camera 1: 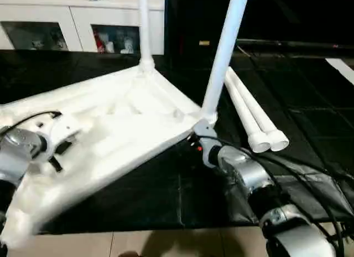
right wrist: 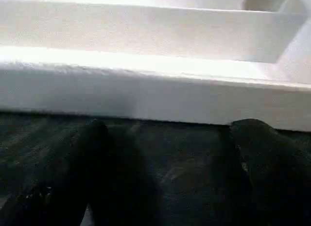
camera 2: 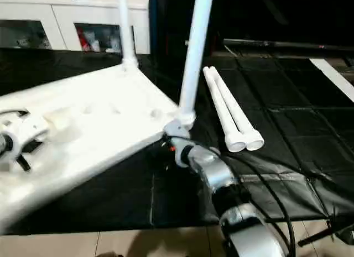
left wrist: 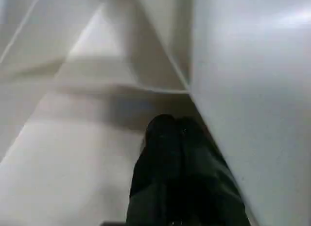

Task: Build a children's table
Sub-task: Rotate table base, then pick table leg

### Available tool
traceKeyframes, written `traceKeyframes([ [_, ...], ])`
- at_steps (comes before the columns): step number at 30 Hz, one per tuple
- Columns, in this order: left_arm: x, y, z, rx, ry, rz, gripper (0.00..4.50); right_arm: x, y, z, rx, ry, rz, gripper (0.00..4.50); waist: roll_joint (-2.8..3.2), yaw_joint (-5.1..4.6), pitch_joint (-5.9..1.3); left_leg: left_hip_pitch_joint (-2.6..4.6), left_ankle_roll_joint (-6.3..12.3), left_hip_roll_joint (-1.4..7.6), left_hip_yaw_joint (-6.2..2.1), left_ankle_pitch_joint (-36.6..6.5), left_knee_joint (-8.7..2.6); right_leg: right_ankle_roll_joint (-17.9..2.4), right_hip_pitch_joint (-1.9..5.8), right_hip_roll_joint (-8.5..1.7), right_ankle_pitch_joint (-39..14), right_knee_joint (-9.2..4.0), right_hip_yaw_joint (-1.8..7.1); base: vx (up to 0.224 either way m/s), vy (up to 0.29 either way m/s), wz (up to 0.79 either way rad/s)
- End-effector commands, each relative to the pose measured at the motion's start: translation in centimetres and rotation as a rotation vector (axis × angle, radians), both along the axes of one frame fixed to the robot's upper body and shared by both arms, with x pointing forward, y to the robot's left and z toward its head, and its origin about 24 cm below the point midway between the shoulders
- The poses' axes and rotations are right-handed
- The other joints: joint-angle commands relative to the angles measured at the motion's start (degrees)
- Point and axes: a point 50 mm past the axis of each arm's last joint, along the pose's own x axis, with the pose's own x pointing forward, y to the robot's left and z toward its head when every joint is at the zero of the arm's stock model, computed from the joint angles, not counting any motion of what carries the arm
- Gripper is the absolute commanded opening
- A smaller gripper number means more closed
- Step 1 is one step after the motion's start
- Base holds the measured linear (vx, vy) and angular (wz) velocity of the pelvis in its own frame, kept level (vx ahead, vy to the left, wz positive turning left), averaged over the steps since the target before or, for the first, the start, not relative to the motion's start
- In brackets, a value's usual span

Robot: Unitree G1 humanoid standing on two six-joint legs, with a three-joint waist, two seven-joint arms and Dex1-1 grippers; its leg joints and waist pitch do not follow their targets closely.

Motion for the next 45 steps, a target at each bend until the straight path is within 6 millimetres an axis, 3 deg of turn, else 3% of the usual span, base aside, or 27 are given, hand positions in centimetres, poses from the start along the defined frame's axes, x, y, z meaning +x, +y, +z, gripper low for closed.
traceKeyframes([
  [1, -1.0, -2.8, -0.3, -0.137, 0.088, -0.180, 0.09, 0.4, 0.6, 0.4, -0.003, -0.023, 0.004, 4.50, 1.48, -0.01, -3.78, 1.09, -2.85, 2.09, -0.57, -15.3, -4.26, -12.9, 2.79, -4.11, -10.3, -3.34, 3.04, 0.000, 0.000, 0.00],
  [11, -1.5, -8.0, 0.1, -0.362, 0.130, -0.358, 0.09, 0.9, 2.0, 1.2, 0.016, -0.050, 0.037, 4.50, 1.22, -0.38, -3.91, 0.90, -2.38, 1.82, -0.33, -13.6, -4.06, -12.8, 3.12, -3.75, -9.2, -3.18, 3.07, 0.000, 0.000, 0.00],
  [15, 0.4, -9.5, -0.5, -0.332, 0.020, -0.330, 0.09, 1.3, 2.5, 1.6, 0.018, -0.073, 0.045, 4.50, 1.14, -0.40, -4.05, 0.85, -2.02, 1.71, -0.27, -12.4, -3.89, -12.3, 3.22, -3.62, -8.5, -3.23, 3.05, 0.000, 0.000, 0.00],
  [20, 4.2, -10.3, -0.8, -0.222, -0.179, -0.155, 0.09, 2.2, 1.8, 2.9, 0.017, -0.146, 0.006, 4.50, 1.01, -0.04, -4.19, 1.10, -1.97, 1.54, -0.26, -13.3, -3.62, -10.8, 3.14, -3.45, -9.7, -3.43, 3.01, 0.000, 0.000, 0.00],
  [22, 5.6, -10.4, -0.7, -0.202, -0.255, -0.057, 0.09, 2.7, 1.2, 3.6, 0.028, -0.176, -0.029, 4.50, 0.96, -0.17, -4.24, 0.59, -1.90, 1.51, -0.44, -13.2, -3.61, -10.4, 3.43, -3.46, -10.0, -3.30, 2.93, 0.000, 0.000, 0.00],
  [25, 6.1, -10.3, -0.7, -0.188, -0.280, -0.015, 0.09, 3.0, 0.9, 3.9, 0.032, -0.186, -0.049, 4.50, 0.76, -0.12, -4.30, 0.62, -1.54, 1.57, -0.46, -12.6, -3.47, -10.8, 3.32, -3.55, -9.2, -3.28, 2.84, 0.000, 0.000, 0.00],
  [27, 7.6, -10.3, -0.7, -0.169, -0.367, 0.099, 0.09, 4.1, -0.4, 5.3, 0.032, -0.230, -0.158, 4.50, 0.85, 0.03, -4.60, 0.62, -0.85, 1.54, -0.41, -11.1, -3.23, -11.8, 3.39, -3.60, -6.4, -3.00, 2.83, 0.000, 0.000, 0.00],
  [28, 7.9, -10.4, -0.5, -0.164, -0.390, 0.103, 0.09, 4.5, -0.9, 5.7, 0.030, -0.241, -0.197, 4.50, 1.31, 0.01, -4.52, 0.56, -0.82, 1.45, -0.41, -10.8, -3.21, -11.9, 3.22, -3.44, -6.1, -3.05, 2.83, 0.000, 0.000, 0.00],
  [30, 8.1, -10.6, -0.3, -0.187, -0.404, 0.100, 0.09, 4.9, -1.4, 6.0, 0.016, -0.250, -0.244, 4.50, 1.00, 0.10, -4.61, 0.45, -1.05, 1.50, -0.49, -10.1, -3.19, -12.1, 3.50, -3.54, -5.0, -2.86, 2.73, 0.000, 0.000, 0.00],
  [32, 8.3, -11.3, 0.4, -0.261, -0.430, 0.086, 0.09, 5.5, -2.5, 6.5, -0.020, -0.260, -0.324, 4.50, 1.21, 0.10, -4.40, 0.56, -1.39, 1.57, -0.46, -10.4, -3.22, -12.4, 3.33, -3.66, -5.4, -2.92, 2.67, 0.000, 0.000, 0.00],
  [36, 7.3, -12.6, 1.9, -0.466, -0.415, 0.001, 0.25, 6.5, -5.5, 7.0, -0.155, -0.227, -0.467, 4.50, 1.05, 0.04, -4.69, 0.49, -1.98, 1.57, -0.33, -9.0, -3.02, -14.0, 3.70, -3.68, -2.7, -2.37, 2.61, 0.000, 0.000, 0.00],
  [38, 6.8, -12.5, 2.4, -0.508, -0.413, -0.035, 0.44, 6.7, -6.7, 7.3, -0.134, -0.182, -0.488, 4.50, 0.77, -0.01, -4.70, 0.20, -1.05, 1.45, -0.08, -9.3, -2.79, -14.4, 3.74, -3.55, -1.5, -2.35, 2.61, 0.000, 0.000, 0.00],
  [41, 6.0, -12.7, 2.7, -0.541, -0.382, -0.091, 0.58, 6.9, -7.8, 7.5, -0.151, -0.182, -0.549, 4.50, 0.65, -0.13, -4.48, 0.12, -0.54, 1.44, -0.04, -9.1, -2.87, -13.5, 3.69, -3.59, -3.6, -2.53, 2.54, 0.000, 0.000, 0.00],
  [42, 4.5, -12.8, 3.0, -0.557, -0.333, -0.198, 0.70, 6.9, -9.2, 7.6, -0.169, -0.169, -0.623, 4.50, 0.46, -0.15, -4.41, 0.25, -0.59, 1.46, 0.06, -9.5, -2.83, -13.3, 3.51, -3.55, -4.4, -2.71, 2.57, 0.000, 0.000, 0.00],
  [43, 4.5, -12.8, 3.0, -0.557, -0.333, -0.198, 0.70, 6.9, -9.2, 7.6, -0.169, -0.169, -0.623, 4.50, 0.59, -0.26, -4.44, 0.09, -0.98, 1.72, -0.16, -9.8, -3.01, -13.2, 3.67, -3.86, -5.7, -2.47, 2.53, 0.000, 0.000, 0.00],
  [44, 3.9, -12.9, 3.1, -0.560, -0.312, -0.240, 0.70, 7.0, -9.7, 7.6, -0.174, -0.161, -0.649, 4.50, 0.45, -0.31, -4.35, 0.50, -1.16, 1.62, 0.15, -10.8, -2.82, -12.9, 3.20, -3.54, -6.8, -2.61, 2.61, 0.000, 0.000, 0.00],
  [45, 2.9, -12.9, 3.3, -0.565, -0.273, -0.303, 0.85, 6.9, -10.4, 7.5, -0.177, -0.139, -0.680, 4.50, 0.61, -0.40, -4.24, 0.29, -1.18, 1.60, 0.12, -10.9, -2.95, -12.7, 3.20, -3.42, -7.4, -2.69, 2.57, 0.000, 0.000, 0.00],
])
